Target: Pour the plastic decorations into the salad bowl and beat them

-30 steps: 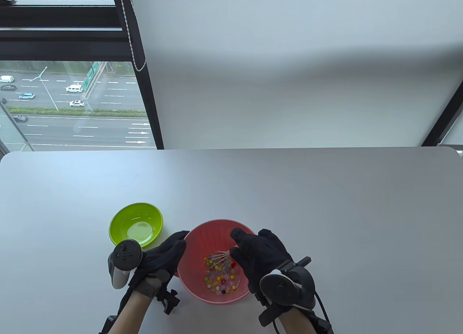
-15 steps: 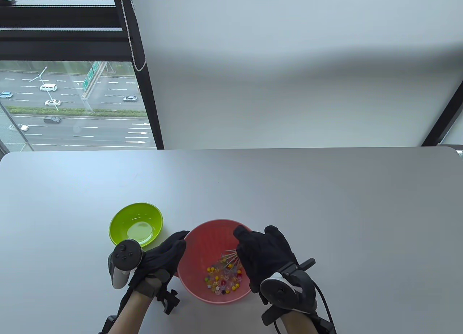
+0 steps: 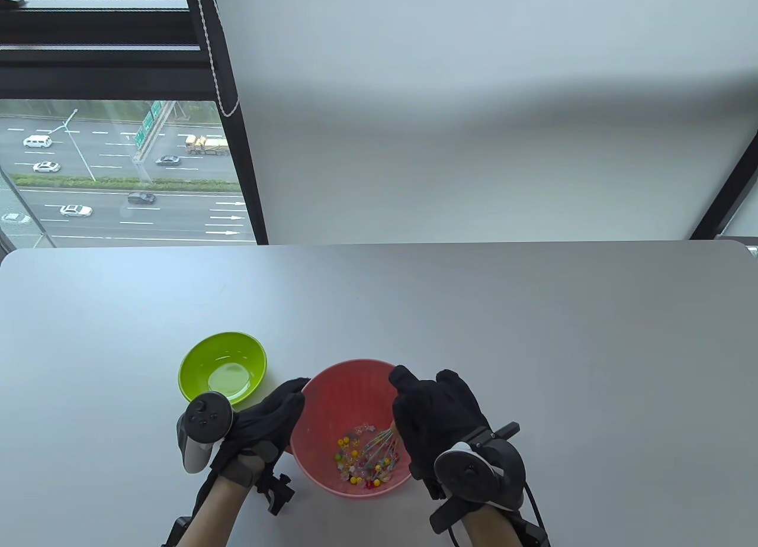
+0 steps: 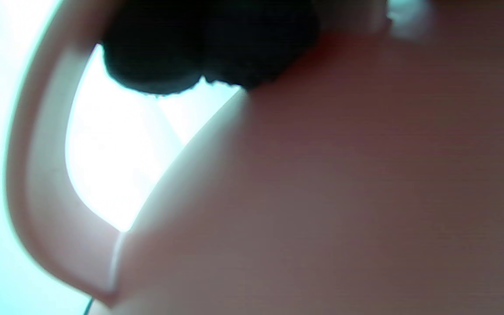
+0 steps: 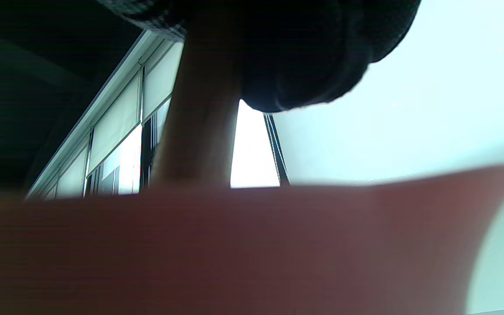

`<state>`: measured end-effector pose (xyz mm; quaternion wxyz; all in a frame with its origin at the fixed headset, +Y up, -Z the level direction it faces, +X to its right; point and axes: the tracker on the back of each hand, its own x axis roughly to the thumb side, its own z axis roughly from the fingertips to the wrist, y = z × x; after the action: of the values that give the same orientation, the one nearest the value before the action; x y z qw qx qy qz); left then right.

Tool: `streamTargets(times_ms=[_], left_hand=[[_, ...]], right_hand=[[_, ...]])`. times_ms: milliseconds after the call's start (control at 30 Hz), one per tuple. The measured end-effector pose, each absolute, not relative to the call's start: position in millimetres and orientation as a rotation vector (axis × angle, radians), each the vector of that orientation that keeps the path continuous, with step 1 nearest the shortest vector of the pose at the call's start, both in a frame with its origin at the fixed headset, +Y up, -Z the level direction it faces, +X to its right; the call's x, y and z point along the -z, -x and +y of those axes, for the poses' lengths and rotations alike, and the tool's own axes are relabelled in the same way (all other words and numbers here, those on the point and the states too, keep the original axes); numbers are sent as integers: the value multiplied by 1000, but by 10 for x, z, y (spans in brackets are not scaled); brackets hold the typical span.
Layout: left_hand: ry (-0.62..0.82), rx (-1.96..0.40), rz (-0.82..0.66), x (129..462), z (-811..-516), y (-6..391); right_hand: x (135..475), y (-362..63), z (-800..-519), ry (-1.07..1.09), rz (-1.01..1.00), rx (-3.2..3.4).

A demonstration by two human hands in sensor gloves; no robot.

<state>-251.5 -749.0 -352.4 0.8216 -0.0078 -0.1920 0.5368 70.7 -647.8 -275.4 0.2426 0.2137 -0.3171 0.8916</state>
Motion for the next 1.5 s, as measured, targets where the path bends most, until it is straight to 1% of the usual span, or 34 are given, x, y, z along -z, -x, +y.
streamTargets(times_ms=[167,400,1000,1367,1500], left_hand=[[17,-1142,-409,3524,-7490,2515],[17,-1142,-409,3524,-7490,2515],[16,-1141,-408,3525,-7490,2515],[16,-1141,-408,3525,-7490,2515],[16,-1141,-408,3525,-7490,2515]], right_hand=[[2771,-683,-6498,-597,-807,-2401],[2790,-656,-6516,-602,-775,-2398],[2727,-627,-6472,-625,-971,-2543],[2709,-664,-6455,-611,-1012,-2550],[2709,-680,-6451,-607,-998,-2527]])
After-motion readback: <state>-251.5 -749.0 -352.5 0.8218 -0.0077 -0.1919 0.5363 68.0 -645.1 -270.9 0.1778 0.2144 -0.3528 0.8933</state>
